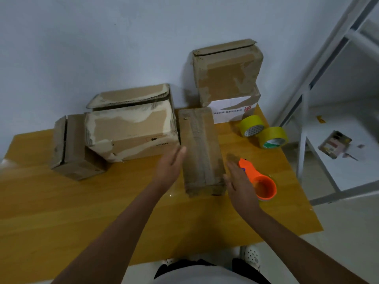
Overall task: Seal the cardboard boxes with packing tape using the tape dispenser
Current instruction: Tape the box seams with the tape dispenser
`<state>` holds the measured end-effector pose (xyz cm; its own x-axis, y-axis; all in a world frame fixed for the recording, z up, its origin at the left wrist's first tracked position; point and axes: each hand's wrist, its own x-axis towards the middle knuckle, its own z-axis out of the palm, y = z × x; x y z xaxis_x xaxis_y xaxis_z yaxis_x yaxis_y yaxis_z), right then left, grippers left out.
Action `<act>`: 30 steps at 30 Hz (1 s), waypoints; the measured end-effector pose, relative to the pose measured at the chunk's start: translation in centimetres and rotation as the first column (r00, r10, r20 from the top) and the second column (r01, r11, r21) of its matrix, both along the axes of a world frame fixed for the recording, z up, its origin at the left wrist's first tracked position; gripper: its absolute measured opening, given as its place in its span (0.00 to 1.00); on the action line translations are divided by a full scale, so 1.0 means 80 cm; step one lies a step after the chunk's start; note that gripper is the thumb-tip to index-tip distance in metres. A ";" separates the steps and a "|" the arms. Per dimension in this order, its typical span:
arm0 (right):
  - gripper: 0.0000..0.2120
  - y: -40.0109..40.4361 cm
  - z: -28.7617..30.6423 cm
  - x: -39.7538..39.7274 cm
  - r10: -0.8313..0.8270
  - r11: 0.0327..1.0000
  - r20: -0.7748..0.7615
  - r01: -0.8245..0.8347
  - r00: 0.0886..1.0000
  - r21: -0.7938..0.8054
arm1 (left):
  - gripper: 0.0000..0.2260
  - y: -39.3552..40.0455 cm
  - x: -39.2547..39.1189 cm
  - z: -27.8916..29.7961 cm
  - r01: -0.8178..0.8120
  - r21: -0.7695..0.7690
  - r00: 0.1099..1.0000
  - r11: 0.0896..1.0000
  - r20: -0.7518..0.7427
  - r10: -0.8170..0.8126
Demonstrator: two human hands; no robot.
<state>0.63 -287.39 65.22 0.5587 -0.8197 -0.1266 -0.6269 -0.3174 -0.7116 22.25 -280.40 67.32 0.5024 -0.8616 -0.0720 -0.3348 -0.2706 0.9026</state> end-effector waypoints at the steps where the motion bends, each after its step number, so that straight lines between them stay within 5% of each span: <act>1: 0.21 0.007 0.003 0.002 0.113 0.989 -0.038 -0.116 0.993 -0.097 | 0.14 0.016 0.006 -0.006 -0.196 0.038 0.957 0.980 -0.211 0.199; 3: 0.21 0.019 0.003 0.009 0.328 0.917 -0.141 -0.351 0.934 -0.190 | 0.17 0.042 0.010 -0.032 -0.382 0.275 0.689 0.882 -0.552 0.470; 5: 0.28 0.027 0.000 0.019 0.452 0.854 -0.207 -0.488 0.868 -0.178 | 0.18 0.063 0.003 -0.055 -0.339 0.465 0.467 0.818 -0.671 0.576; 8: 0.35 0.025 -0.012 0.034 0.486 0.804 -0.326 -0.561 0.811 -0.198 | 0.23 0.083 -0.019 -0.075 -0.269 0.485 0.315 0.832 -0.772 0.552; 15: 0.39 0.021 -0.035 0.035 0.450 0.703 -0.467 -0.625 0.761 -0.340 | 0.05 0.101 -0.032 -0.079 -0.300 0.246 0.473 0.922 -0.801 0.368; 22: 0.44 0.018 -0.039 0.036 0.462 0.662 -0.479 -0.649 0.747 -0.374 | 0.06 0.099 -0.042 -0.087 -0.410 0.174 0.552 0.895 -0.735 0.395; 30: 0.30 0.001 -0.033 0.044 0.450 0.643 -0.511 -0.663 0.732 -0.384 | 0.05 0.097 -0.035 -0.094 -0.386 0.154 0.568 0.910 -0.738 0.366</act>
